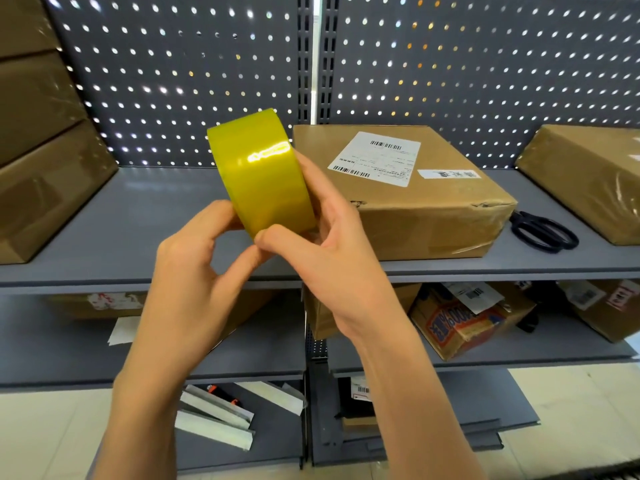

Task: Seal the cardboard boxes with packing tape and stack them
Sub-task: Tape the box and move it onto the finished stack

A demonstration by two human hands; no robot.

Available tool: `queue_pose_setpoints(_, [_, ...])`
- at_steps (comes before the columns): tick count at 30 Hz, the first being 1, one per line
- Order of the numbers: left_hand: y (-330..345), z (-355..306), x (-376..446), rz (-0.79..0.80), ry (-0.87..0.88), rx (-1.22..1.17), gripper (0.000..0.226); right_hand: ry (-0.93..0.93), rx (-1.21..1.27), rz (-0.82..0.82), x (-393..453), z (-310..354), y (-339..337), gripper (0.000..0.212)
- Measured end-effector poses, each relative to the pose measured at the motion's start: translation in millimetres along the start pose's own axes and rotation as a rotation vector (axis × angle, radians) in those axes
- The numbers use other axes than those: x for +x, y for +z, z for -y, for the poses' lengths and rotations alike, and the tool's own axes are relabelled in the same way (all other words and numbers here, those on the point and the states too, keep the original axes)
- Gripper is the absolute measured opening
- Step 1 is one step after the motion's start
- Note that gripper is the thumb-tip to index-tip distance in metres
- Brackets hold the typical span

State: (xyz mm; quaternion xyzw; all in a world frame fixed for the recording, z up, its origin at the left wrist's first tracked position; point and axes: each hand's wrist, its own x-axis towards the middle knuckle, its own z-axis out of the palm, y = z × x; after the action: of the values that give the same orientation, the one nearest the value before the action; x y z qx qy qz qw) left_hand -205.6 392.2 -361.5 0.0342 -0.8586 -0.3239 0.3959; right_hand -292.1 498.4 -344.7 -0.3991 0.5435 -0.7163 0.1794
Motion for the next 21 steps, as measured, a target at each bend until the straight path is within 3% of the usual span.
queue_pose_setpoints(4, [5,9,-1,0.032,-0.016,0.043,0.044,0.014,0.072,0.034,-1,2,-4,0.065])
queue_pose_setpoints(12, [9,0,-1,-0.033,0.042,0.14,0.031,0.018,-0.003,-0.008,0,6,-3,0.069])
queue_pose_setpoints(21, [6,-5,0,-0.056,0.047,0.089,0.025,0.004,-0.085,0.004,1,5,-5,0.067])
